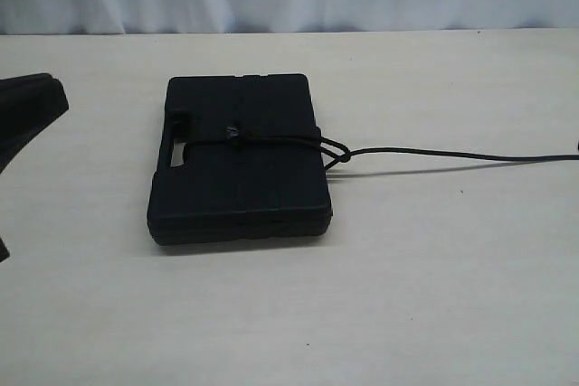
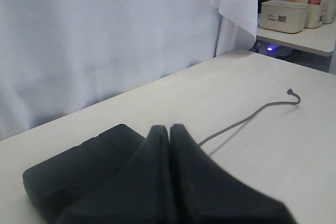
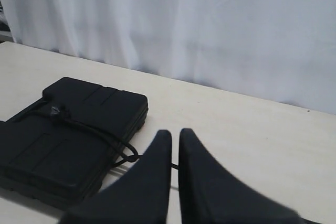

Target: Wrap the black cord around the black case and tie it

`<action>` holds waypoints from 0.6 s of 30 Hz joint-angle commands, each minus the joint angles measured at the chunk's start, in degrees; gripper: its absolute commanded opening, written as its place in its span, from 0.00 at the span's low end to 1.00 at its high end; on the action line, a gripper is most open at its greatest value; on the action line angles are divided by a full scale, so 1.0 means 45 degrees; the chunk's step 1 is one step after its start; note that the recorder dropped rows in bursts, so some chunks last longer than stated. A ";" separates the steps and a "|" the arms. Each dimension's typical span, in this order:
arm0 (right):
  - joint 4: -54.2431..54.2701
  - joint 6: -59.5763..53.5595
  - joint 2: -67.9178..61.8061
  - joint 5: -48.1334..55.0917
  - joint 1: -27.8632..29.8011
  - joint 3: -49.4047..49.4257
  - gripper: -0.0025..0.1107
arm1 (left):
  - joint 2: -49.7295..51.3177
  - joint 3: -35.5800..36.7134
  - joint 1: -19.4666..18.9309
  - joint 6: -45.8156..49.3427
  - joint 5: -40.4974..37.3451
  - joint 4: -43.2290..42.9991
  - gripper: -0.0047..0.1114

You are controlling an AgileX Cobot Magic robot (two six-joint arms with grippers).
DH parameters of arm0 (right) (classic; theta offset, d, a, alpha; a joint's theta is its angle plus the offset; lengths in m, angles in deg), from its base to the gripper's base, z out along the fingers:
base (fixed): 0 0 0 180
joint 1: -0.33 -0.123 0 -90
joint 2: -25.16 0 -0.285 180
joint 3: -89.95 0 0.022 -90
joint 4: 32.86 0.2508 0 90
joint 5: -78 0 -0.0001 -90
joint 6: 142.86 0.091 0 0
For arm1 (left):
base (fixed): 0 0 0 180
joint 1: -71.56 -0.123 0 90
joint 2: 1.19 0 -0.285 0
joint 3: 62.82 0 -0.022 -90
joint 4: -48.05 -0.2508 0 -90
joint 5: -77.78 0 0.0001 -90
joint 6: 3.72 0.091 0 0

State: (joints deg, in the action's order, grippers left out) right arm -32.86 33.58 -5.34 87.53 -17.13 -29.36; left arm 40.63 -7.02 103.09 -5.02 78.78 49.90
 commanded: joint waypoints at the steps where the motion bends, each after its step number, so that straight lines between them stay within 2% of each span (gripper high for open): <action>1: -0.0091 -0.0071 0.0147 -0.0416 -0.0124 0.0635 0.06 | -0.0155 0.0041 0.0038 -0.0005 -0.0013 0.0000 0.04; 4: -0.0091 -0.0071 0.0878 -0.0416 -0.0124 0.1353 0.06 | -0.0618 0.0227 -0.0384 -0.0005 0.0176 0.0151 0.04; 9: -0.0091 -0.0071 0.2987 -0.0416 -0.0124 0.2752 0.06 | -0.2233 0.1226 -0.1819 -0.0005 0.0289 0.0128 0.04; 13: -0.0091 -0.0071 0.4078 -0.0416 -0.0124 0.3673 0.06 | -0.3152 0.2500 -0.3002 -0.0005 0.0320 -0.0031 0.04; 18: -0.0091 -0.0071 0.5047 0.0341 0.0082 0.3673 0.06 | -0.4910 0.4331 -0.4172 -0.0005 0.0320 -0.0934 0.04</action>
State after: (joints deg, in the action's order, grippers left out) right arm -32.86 33.58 16.11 87.75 -17.58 -12.99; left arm 23.14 8.47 86.54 -5.02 79.81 47.09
